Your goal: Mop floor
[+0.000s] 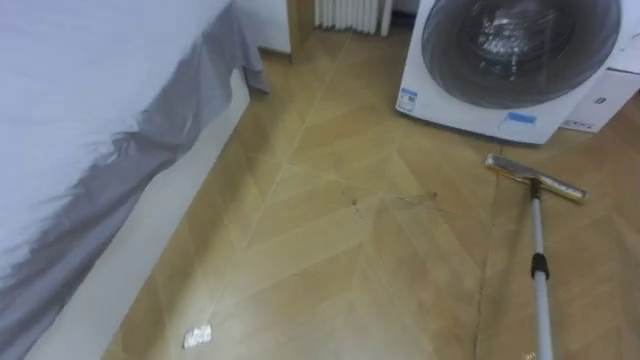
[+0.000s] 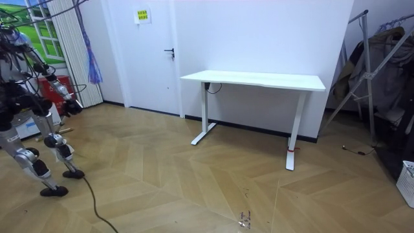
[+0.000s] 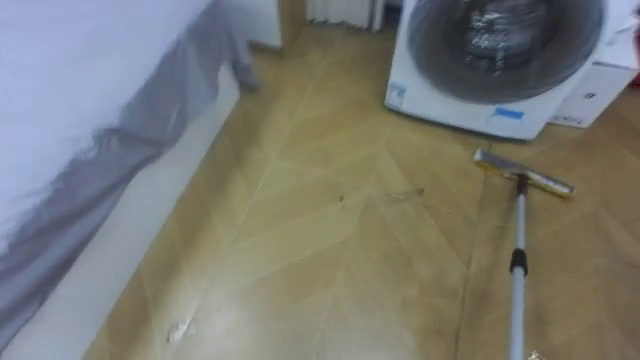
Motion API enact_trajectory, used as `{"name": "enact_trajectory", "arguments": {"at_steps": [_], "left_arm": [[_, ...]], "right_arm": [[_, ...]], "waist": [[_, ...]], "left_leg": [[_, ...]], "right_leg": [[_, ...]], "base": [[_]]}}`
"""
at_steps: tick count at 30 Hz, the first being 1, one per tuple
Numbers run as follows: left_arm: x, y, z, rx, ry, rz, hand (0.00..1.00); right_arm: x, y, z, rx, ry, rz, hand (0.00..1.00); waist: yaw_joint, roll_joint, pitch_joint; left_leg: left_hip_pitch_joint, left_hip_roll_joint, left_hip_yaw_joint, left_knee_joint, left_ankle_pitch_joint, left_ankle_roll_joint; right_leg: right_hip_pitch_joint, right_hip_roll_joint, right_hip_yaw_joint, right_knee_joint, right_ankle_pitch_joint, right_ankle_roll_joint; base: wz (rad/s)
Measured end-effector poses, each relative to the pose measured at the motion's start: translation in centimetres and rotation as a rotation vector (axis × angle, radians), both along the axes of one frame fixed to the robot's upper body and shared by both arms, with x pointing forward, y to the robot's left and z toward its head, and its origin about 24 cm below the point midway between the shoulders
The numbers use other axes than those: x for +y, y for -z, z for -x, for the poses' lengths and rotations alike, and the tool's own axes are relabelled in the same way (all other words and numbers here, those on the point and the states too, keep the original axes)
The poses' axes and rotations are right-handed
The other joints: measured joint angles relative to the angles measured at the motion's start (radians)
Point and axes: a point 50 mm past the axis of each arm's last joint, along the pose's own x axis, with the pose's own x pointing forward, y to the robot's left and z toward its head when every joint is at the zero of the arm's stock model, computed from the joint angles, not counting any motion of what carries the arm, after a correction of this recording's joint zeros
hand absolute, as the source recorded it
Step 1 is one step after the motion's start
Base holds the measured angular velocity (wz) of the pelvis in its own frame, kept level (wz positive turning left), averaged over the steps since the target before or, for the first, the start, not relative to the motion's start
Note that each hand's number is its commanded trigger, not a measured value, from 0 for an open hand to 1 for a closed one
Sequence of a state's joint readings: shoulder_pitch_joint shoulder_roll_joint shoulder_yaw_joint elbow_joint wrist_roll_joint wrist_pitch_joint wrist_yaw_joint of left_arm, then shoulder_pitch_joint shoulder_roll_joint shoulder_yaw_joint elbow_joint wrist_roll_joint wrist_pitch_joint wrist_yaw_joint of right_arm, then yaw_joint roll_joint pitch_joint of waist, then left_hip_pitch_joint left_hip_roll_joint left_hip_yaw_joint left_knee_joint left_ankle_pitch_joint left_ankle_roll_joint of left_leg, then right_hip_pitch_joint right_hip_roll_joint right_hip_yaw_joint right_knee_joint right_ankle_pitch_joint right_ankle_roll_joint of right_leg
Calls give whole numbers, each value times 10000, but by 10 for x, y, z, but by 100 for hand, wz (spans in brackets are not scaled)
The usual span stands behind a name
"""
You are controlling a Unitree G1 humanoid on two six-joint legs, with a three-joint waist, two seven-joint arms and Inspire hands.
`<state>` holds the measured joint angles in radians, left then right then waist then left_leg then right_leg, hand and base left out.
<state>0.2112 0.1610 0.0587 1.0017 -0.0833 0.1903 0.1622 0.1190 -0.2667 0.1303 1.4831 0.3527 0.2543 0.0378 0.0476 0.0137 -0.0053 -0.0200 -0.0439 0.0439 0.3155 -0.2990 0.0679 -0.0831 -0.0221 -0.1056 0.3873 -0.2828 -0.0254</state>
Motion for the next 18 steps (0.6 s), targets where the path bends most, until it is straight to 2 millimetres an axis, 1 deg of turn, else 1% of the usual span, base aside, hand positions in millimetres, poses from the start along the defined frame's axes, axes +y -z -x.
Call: {"name": "enact_trajectory", "arguments": {"at_steps": [1,2,3,4,5,6,7,9,11,12,14,15,16,18], "left_arm": [[1,0,9,294,-156,-99,0],[1,1,16,569,-102,-134,0],[1,1,19,705,13,-168,0],[0,1,22,916,292,-226,0],[-2,2,23,1090,521,-231,0],[-3,2,23,1136,589,-215,0],[-4,2,22,1168,787,-186,0],[-6,3,15,1042,928,-97,0],[-7,3,8,902,1111,60,0],[-7,3,6,862,1153,91,0],[-8,3,5,858,1318,164,0],[-9,3,5,861,1338,187,0],[-9,3,5,874,1394,220,0],[-10,4,6,943,1393,332,0]], "right_arm": [[1,0,4,208,-116,-99,100],[3,0,8,313,-279,-207,100],[4,0,8,330,-328,-246,100],[6,1,7,369,-467,-382,100],[9,2,6,419,-412,-525,100],[11,2,6,401,-364,-614,100],[15,4,6,373,-286,-795,100],[18,5,0,255,-314,-1002,100],[18,6,-8,96,-446,-1103,100],[17,6,-11,-4,-467,-1098,100],[17,6,-14,-86,-427,-1081,100],[17,6,-14,-104,-422,-1077,100],[17,6,-14,-125,-381,-1062,100],[17,6,-13,-103,-373,-1047,100]], "waist": [[-135,-48,-7],[-244,-148,8],[-270,-212,24],[-338,-352,26],[-438,-437,43],[-437,-513,71],[-417,-645,71],[-425,-690,86],[-447,-656,91],[-446,-638,105],[-463,-503,166],[-470,-474,185],[-487,-412,228],[-552,-354,251]], "left_leg": [[248,4,33,-177,31,-20],[439,3,45,-278,68,-39],[521,11,49,-330,76,-44],[653,23,46,-374,78,-46],[772,82,42,-431,79,-47],[832,88,45,-435,79,-47],[891,102,48,-452,78,-48],[971,122,47,-484,76,-49],[1010,167,-5,-608,77,-47],[1019,170,-9,-639,79,-44],[1076,203,-6,-777,82,-39],[1119,205,-4,-808,87,-32],[1175,217,6,-850,87,-32],[1235,226,12,-929,88,-33]], "right_leg": [[192,34,6,-173,7,-13],[353,60,36,-303,12,-22],[419,76,75,-337,8,-29],[590,106,97,-480,12,-39],[765,117,79,-626,12,-39],[842,117,47,-660,12,-39],[959,120,-26,-757,17,-35],[1091,141,-35,-867,64,-21],[1229,254,-37,-1176,259,-18],[1230,263,-36,-1200,291,-17],[1386,323,-29,-1384,425,-19],[1415,359,-27,-1421,443,-18],[1496,382,-26,-1505,476,-19],[1525,397,-31,-1519,478,-20]], "base": [[-18],[-14],[-9],[0],[5],[10],[6],[0],[0],[-4],[-4],[-4],[-3],[0]]}}
